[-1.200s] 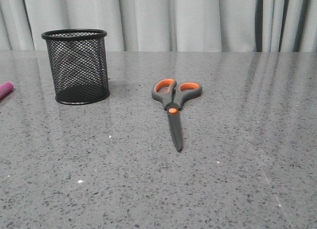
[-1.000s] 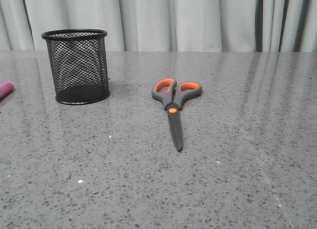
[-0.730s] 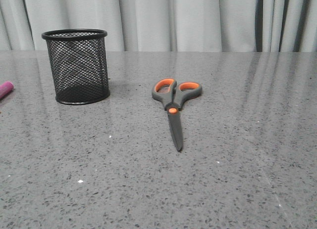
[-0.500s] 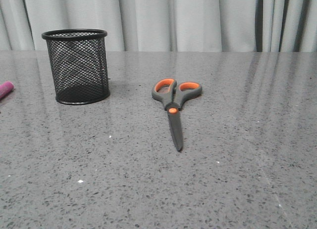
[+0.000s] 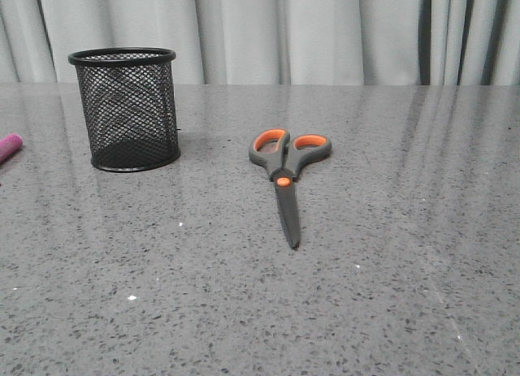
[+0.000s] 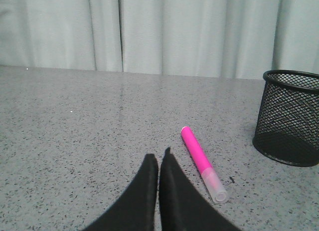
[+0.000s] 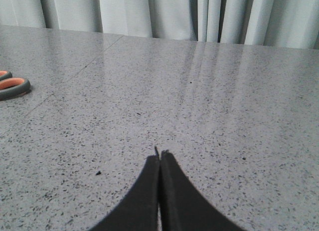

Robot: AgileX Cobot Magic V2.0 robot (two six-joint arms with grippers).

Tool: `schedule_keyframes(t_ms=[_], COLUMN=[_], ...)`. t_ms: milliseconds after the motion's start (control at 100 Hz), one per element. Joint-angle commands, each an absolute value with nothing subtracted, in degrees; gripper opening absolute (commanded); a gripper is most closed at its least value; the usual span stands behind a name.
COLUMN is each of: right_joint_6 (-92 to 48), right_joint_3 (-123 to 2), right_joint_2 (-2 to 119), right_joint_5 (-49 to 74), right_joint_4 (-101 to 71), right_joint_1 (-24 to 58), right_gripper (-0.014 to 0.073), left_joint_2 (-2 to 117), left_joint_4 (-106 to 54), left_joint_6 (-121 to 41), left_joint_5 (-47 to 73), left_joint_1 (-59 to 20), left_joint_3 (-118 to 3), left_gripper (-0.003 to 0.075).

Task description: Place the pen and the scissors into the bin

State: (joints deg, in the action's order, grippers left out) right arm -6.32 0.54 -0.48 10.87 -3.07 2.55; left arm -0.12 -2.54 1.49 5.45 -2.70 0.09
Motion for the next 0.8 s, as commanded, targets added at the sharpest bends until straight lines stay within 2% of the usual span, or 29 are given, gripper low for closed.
schedule_keyframes(t_ms=[0, 270, 590, 790], right_joint_6=[-6.7, -6.7, -6.7, -6.7], right_joint_3=[1.5, 1.5, 1.5, 1.5], right_joint_2=[-1.6, -1.6, -1.6, -1.6], right_joint_5=[5.7, 3.0, -3.7, -3.7], right_joint_4=[-2.3, -5.0, -24.4, -32.3], right_joint_1=[2.3, 2.3, 2.3, 2.3], right_gripper=[-0.0074, -0.0074, -0.0074, -0.0074], left_joint_2=[-1.7, -1.7, -1.7, -1.7], left_joint_4=[-3.0, -5.4, -29.4, -35.9], left_joint_6=[2.1, 2.1, 2.1, 2.1], left_joint_5=[1.1, 0.8, -4.5, -6.7], left_joint_1=[-3.1, -3.1, -3.1, -3.1], left_joint_3=[1.4, 1.4, 1.4, 1.4], left_gripper=[-0.0022, -0.0022, -0.0022, -0.0022])
